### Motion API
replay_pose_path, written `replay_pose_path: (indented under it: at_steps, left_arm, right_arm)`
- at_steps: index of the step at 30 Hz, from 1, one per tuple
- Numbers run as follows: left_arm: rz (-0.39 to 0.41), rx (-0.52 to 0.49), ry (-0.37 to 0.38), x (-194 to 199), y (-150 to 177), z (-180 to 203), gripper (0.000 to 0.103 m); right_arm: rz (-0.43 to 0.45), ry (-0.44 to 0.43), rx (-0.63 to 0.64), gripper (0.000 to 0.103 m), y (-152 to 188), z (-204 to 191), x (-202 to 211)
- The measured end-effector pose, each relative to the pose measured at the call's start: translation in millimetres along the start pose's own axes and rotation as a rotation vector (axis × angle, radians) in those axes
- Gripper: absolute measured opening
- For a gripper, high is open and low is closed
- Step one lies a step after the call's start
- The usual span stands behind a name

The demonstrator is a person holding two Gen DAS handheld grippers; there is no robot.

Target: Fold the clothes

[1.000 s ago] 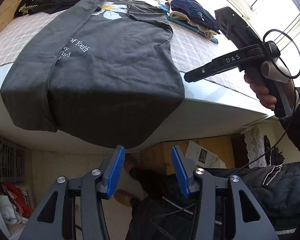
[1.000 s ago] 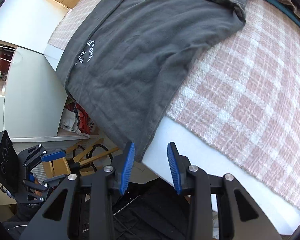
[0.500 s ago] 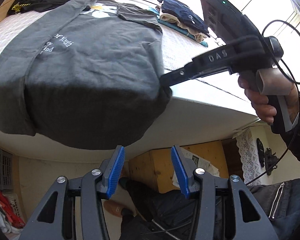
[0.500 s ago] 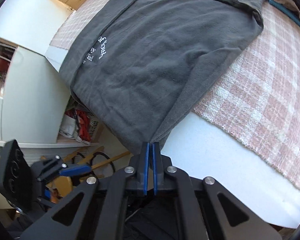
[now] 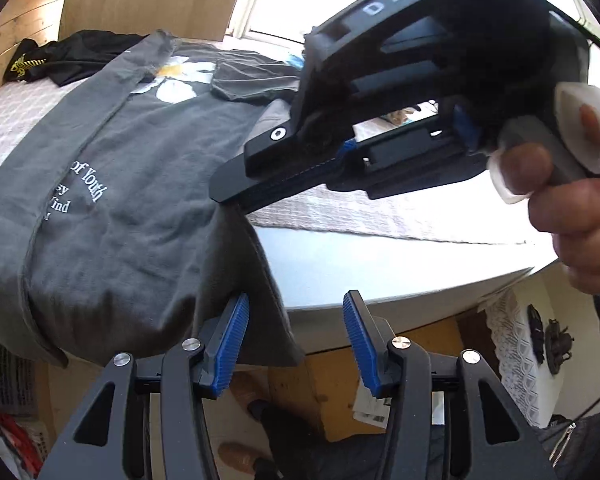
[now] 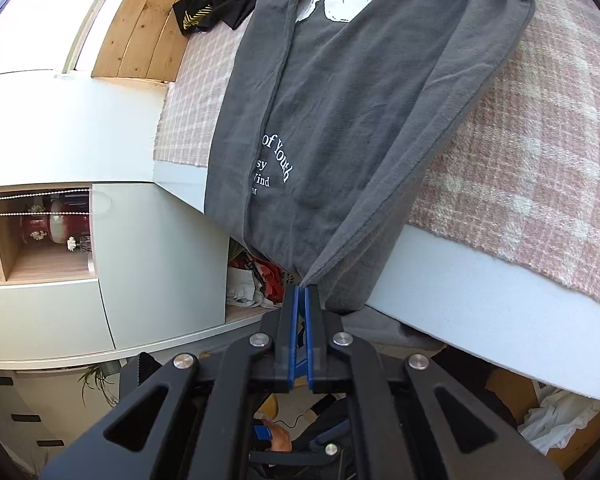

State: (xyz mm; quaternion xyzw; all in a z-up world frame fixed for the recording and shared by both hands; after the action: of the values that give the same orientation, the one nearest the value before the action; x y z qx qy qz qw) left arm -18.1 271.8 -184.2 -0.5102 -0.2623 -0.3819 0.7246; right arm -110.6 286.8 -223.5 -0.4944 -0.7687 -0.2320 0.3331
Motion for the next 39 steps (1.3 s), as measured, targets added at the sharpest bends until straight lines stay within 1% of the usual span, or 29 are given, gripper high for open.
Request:
replay_pose_path:
  at_steps: [1, 3, 6, 8, 9, 10, 11, 12, 13, 14, 16, 19, 20, 21, 23, 24, 25, 27, 28, 31, 34, 37, 39]
  left_arm:
    - [0.002, 0.018, -0.007, -0.8, -1.7, -3.6, 0.047]
    - [-0.015, 0.034, 0.009, -6.9, -3.9, -7.3, 0.047]
    - [-0.044, 0.055, 0.036, -16.5, -7.0, -12.5, 0.041]
    - [-0.064, 0.073, 0.063, -20.3, -8.0, -18.5, 0.019]
    - [-0.068, 0.081, 0.084, -20.0, -8.8, -24.7, 0.016]
    - [-0.074, 0.096, 0.113, -18.0, -8.6, -32.3, 0.012]
    - [-0.078, 0.124, 0.152, -14.5, -8.4, -41.9, 0.009]
    - [-0.082, 0.154, 0.193, -10.8, -8.2, -51.8, 0.009]
    - [-0.079, 0.179, 0.218, -6.4, -8.7, -62.4, 0.009]
    - [-0.072, 0.188, 0.210, -0.5, -9.6, -72.0, 0.009]
    - [-0.058, 0.200, 0.184, 11.2, -11.5, -90.6, 0.009]
    - [-0.036, 0.229, 0.074, 25.2, -13.7, -122.1, 0.009]
    - [-0.036, 0.243, 0.056, 28.7, -12.7, -132.6, 0.009]
    - [-0.036, 0.256, 0.049, 32.6, -9.6, -140.5, 0.009]
    - [-0.037, 0.278, 0.038, 39.7, -3.5, -153.8, 0.013]
    - [-0.048, 0.267, 0.045, 39.0, 1.0, -150.1, 0.015]
    - [-0.061, 0.254, 0.052, 37.8, 5.9, -145.1, 0.019]
    - [-0.086, 0.227, 0.067, 35.4, 15.6, -135.0, 0.023]
    - [-0.099, 0.214, 0.075, 34.3, 20.4, -129.9, 0.027]
    - [-0.150, 0.179, 0.097, 17.9, 28.5, -108.8, 0.028]
    - [-0.174, 0.130, 0.057, 8.8, 31.3, -94.0, 0.028]
    - [-0.184, 0.131, 0.062, 6.1, 34.2, -89.4, 0.028]
    - [-0.191, 0.139, 0.036, 3.0, 34.0, -91.4, 0.028]
  right_arm:
    - [-0.004, -0.002, -0.001, 0.003, -1.3, -1.2, 0.6]
    - [-0.012, -0.009, -0.004, 0.003, -3.5, -3.0, 2.2]
    - [-0.029, -0.001, 0.005, 0.003, -9.4, -6.1, 1.8]
    - [-0.048, 0.012, 0.018, 0.003, -14.3, -9.3, -4.1]
    - [-0.058, 0.020, 0.026, 0.003, -17.4, -11.1, -8.6]
    - [-0.065, 0.030, 0.037, 0.003, -21.0, -13.3, -14.2]
    - [-0.071, 0.041, 0.051, 0.003, -24.8, -16.3, -18.3]
    - [-0.073, 0.053, 0.065, 0.003, -28.6, -19.4, -20.8]
    - [-0.077, 0.062, 0.082, 0.003, -32.9, -23.4, -23.8]
    - [-0.081, 0.071, 0.104, 0.003, -38.1, -28.8, -27.6]
    - [-0.089, 0.098, 0.152, 0.003, -49.4, -40.8, -36.7]
    - [-0.129, 0.116, 0.184, 0.003, -72.7, -56.0, -62.5]
    - [-0.147, 0.117, 0.183, 0.004, -81.4, -59.8, -72.8]
    - [-0.177, 0.134, 0.199, 0.006, -89.7, -64.0, -86.3]
    - [-0.235, 0.239, 0.255, 0.007, -103.2, -68.5, -116.9]
    - [-0.259, 0.280, 0.277, 0.007, -107.3, -69.3, -127.8]
    - [-0.284, 0.301, 0.296, 0.007, -108.9, -69.5, -134.5]
    - [-0.298, 0.301, 0.315, 0.007, -109.1, -70.3, -133.1]
    - [-0.301, 0.292, 0.321, 0.007, -107.9, -70.4, -128.5]
    - [-0.307, 0.284, 0.332, 0.008, -104.0, -67.6, -116.1]
    - [-0.302, 0.307, 0.335, 0.009, -101.0, -60.4, -114.4]
    - [-0.310, 0.303, 0.311, 0.009, -97.2, -51.6, -118.8]
    - [-0.309, 0.301, 0.301, 0.009, -94.9, -46.7, -120.8]
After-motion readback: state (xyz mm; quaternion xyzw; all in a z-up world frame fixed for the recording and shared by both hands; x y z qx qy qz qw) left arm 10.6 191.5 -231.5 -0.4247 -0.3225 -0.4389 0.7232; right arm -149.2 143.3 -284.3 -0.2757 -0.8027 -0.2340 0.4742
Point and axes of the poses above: each gripper's, at about its wrist camera, not at the fingertips, and x roughly against the way its jaws point, z to its right, y to its underside, the point moved 1 cm from there along -x, roughly the way its jaws point, and after that the axes turned 1 degree about -y, right-handed, at the moved point
